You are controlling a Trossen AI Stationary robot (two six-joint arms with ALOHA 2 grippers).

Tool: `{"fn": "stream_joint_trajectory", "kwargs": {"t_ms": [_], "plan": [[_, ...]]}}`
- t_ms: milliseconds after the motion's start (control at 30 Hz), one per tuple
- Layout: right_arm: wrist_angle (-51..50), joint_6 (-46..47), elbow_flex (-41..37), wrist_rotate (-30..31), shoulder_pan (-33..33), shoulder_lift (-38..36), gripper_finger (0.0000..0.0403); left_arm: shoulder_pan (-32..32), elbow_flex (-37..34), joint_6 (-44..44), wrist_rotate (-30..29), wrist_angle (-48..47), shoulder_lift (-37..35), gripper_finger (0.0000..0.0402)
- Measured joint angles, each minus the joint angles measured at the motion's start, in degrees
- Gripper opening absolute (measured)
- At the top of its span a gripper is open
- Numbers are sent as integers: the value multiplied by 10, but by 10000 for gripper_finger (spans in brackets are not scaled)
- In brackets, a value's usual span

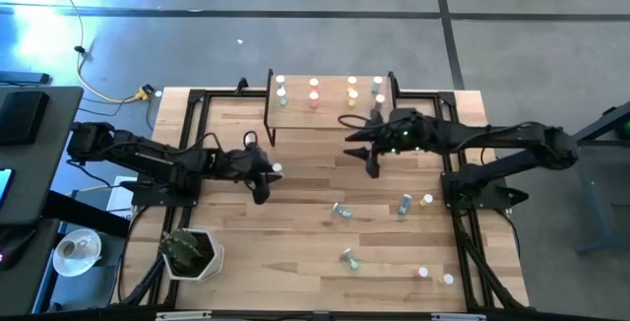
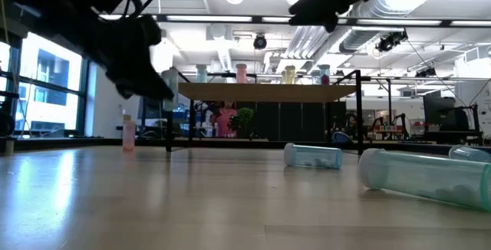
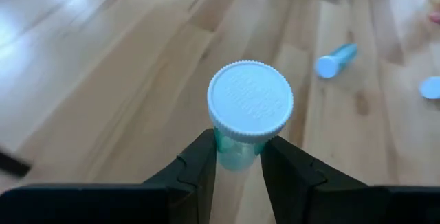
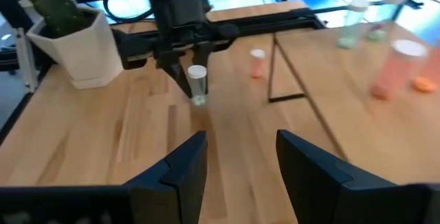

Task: Pick and place medicine bottles onto shelf by color
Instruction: Align the green pill bottle with the green bottle on the shelf

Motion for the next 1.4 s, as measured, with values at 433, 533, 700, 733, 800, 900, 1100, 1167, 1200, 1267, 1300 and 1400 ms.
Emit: {"fn": "stream_joint_trajectory", "kwargs": {"t_ms": [433,533,700,733,800,900,1100,1167,1200,1267,1300,1400], "plan": [[171,-30,0,-11,40,107,166,-10,127,100,3,-155,0,97],[216,-30,0,-24,43,132,173,-10,144,107,3,-179,0,97],[320,-26,2,-69,43,179,199,-18,153,108,0,-193,0,97],[329,-25,8,-75,43,189,203,-20,153,108,0,-194,0,97],[342,-25,30,-80,43,215,210,-23,153,107,-6,-199,0,97],[330,-26,84,-88,43,262,213,-27,153,106,-10,-207,0,97],[181,-67,210,-88,43,337,213,-31,153,97,-13,-231,0,97],[146,-71,241,-88,43,357,213,-31,153,97,-15,-237,0,97],[136,-71,253,-88,43,368,213,-31,153,97,-16,-238,0,97],[122,-72,275,-89,43,385,213,-31,153,99,-18,-238,0,97],[114,-75,285,-89,43,392,213,-31,153,103,-21,-238,0,97],[101,-78,307,-89,43,409,213,-31,153,112,-34,-236,0,97]]}}
